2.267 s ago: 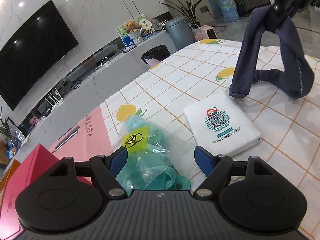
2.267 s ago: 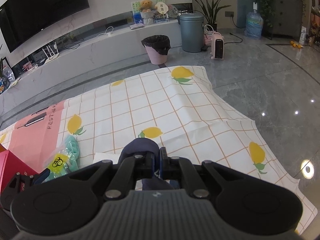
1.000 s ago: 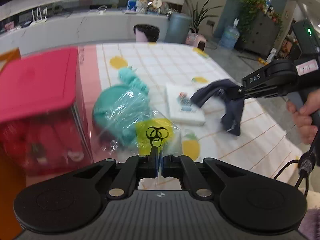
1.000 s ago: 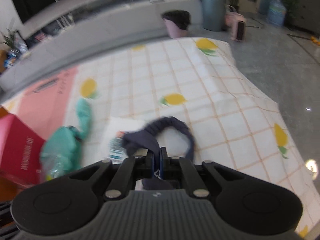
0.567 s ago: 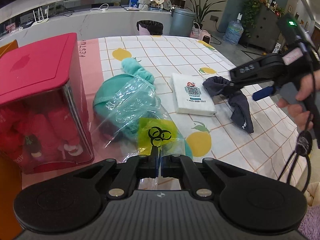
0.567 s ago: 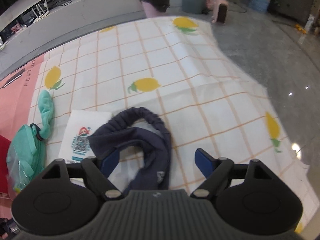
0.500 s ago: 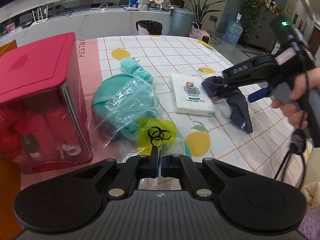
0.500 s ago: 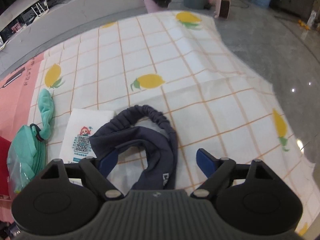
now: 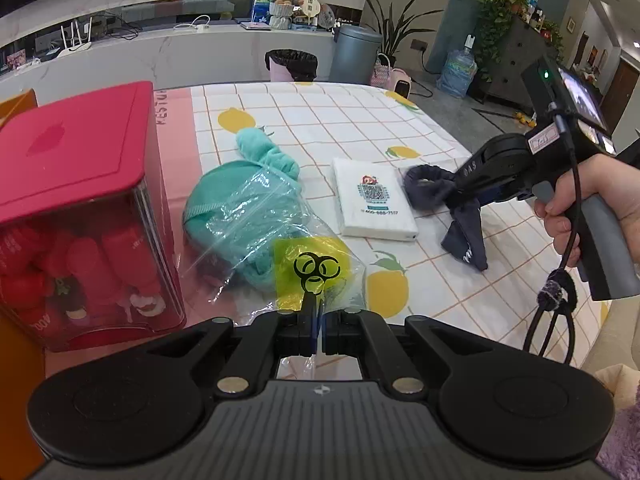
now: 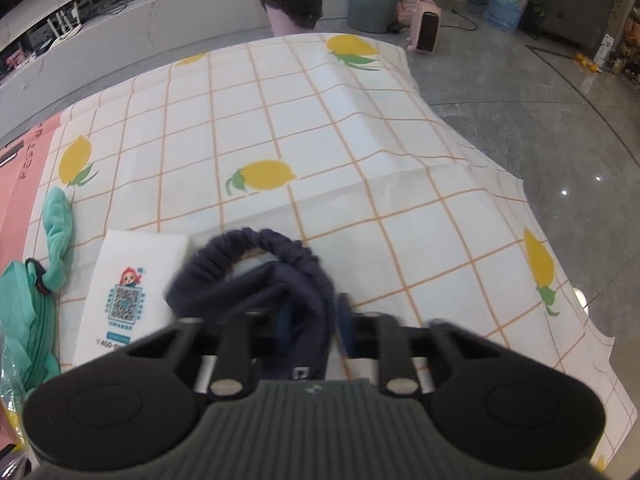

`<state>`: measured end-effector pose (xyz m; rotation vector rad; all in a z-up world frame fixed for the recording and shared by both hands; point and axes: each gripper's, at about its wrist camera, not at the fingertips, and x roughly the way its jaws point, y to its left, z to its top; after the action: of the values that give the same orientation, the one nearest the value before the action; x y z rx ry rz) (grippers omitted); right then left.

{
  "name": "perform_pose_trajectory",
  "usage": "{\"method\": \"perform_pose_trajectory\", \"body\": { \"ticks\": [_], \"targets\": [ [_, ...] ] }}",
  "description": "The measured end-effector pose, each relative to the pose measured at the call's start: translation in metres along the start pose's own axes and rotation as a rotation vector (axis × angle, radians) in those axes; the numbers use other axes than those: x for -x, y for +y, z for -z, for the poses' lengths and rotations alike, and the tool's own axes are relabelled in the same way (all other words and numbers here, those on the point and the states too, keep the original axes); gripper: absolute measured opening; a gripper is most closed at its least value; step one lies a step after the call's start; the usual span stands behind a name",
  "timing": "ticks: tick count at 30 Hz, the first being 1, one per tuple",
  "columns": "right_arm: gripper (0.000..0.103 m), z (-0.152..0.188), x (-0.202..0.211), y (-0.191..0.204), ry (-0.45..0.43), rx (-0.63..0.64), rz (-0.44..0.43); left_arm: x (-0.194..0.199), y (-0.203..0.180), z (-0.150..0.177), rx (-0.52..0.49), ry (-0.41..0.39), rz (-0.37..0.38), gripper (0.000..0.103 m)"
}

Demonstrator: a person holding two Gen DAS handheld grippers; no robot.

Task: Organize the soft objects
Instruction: 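Carry the clear bag and navy headband over the white box with both grippers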

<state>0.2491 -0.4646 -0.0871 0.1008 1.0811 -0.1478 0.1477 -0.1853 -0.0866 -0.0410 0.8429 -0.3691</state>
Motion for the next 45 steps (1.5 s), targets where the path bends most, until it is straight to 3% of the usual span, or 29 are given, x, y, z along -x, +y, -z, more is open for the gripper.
{"method": "perform_pose_trajectory", "body": {
  "ticks": [2, 7, 12, 25, 36, 45],
  "targets": [
    [0.006, 0.000, 0.001, -0.005, -0.005, -0.012, 0.004, 0.005, 0.000, -0.001, 0.001, -0.014, 0.004, 0.002],
    [0.005, 0.000, 0.005, -0.013, -0.010, -0.053, -0.032, 0.019, -0.001, -0.005, -0.002, -0.057, 0.025, 0.002],
    [0.005, -0.005, 0.030, -0.021, -0.102, -0.111, -0.095, 0.030, -0.003, -0.008, -0.004, -0.092, 0.050, 0.002],
    [0.005, -0.007, 0.051, -0.015, -0.165, -0.076, -0.062, 0.055, -0.011, -0.025, -0.014, -0.201, 0.110, 0.000],
    [0.005, -0.008, 0.086, 0.007, -0.258, -0.065, -0.129, 0.078, -0.002, -0.057, 0.002, -0.252, 0.123, 0.000],
    [0.005, -0.014, 0.134, 0.057, -0.375, -0.017, -0.148, 0.119, 0.031, -0.090, -0.010, -0.318, 0.075, 0.000]
  ]
}}
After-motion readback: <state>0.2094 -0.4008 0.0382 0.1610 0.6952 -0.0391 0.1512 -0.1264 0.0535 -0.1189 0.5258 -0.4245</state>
